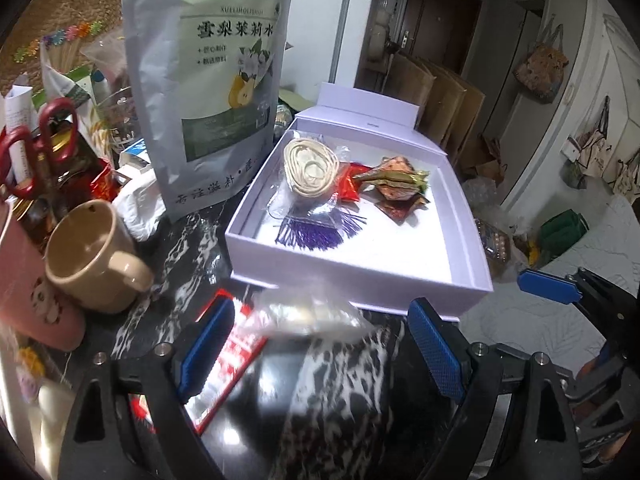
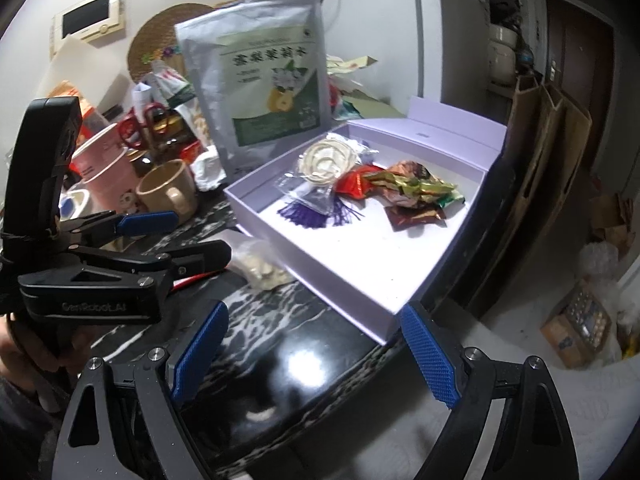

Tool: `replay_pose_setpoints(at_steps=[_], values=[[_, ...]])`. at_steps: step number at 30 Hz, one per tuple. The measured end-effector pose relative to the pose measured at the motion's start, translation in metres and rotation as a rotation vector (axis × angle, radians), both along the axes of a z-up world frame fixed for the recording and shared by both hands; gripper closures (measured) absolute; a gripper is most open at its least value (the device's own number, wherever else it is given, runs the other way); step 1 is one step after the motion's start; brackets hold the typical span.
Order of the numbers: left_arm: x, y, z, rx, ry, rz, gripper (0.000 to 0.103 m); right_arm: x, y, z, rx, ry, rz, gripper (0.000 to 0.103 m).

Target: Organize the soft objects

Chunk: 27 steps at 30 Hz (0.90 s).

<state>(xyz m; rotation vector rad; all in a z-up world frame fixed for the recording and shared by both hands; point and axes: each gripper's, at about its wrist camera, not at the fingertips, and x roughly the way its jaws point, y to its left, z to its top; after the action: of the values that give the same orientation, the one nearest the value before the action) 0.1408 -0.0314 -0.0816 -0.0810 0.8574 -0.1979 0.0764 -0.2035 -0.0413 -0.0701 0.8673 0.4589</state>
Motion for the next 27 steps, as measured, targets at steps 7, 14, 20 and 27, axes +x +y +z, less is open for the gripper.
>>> replay_pose_setpoints(at_steps=[7,14,20,27], values=[[0.043,-0.002,-0.024,0.039,0.095,-0.029,0.014,0.025,-0.004,-0.008,0.004,0.022,-0.014,0.014],[0.053,-0.003,-0.054,0.022,0.183,-0.058,0.014,0.037,-0.006,-0.014,-0.007,0.038,-0.014,0.014],[0.048,-0.010,-0.059,0.077,0.158,-0.054,0.034,0.039,-0.007,-0.018,-0.014,0.055,-0.026,0.014],[0.018,0.000,-0.043,0.057,0.104,-0.035,0.042,0.032,-0.004,-0.011,-0.012,0.042,-0.023,0.014]])
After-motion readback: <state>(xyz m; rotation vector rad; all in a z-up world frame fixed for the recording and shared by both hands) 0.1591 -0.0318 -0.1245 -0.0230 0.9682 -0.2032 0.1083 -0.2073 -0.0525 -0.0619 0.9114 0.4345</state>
